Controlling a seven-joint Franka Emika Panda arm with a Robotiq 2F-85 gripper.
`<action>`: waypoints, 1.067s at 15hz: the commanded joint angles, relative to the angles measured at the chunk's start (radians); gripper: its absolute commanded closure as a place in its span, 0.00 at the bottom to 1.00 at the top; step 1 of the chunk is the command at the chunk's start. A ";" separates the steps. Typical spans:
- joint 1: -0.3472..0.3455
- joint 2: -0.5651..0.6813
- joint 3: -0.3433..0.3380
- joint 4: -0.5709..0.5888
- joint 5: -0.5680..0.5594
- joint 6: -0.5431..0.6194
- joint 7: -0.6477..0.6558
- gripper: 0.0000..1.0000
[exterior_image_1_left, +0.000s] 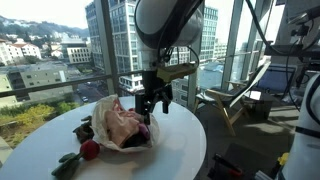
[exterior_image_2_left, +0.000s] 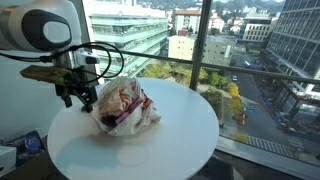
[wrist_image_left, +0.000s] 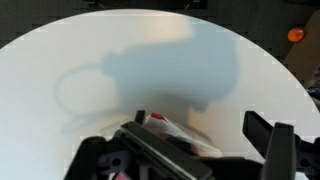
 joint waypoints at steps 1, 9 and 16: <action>-0.020 0.197 0.061 0.066 -0.127 0.172 0.152 0.00; -0.027 0.545 -0.080 0.347 -0.453 0.338 0.364 0.00; -0.008 0.753 -0.097 0.595 -0.211 0.363 0.244 0.00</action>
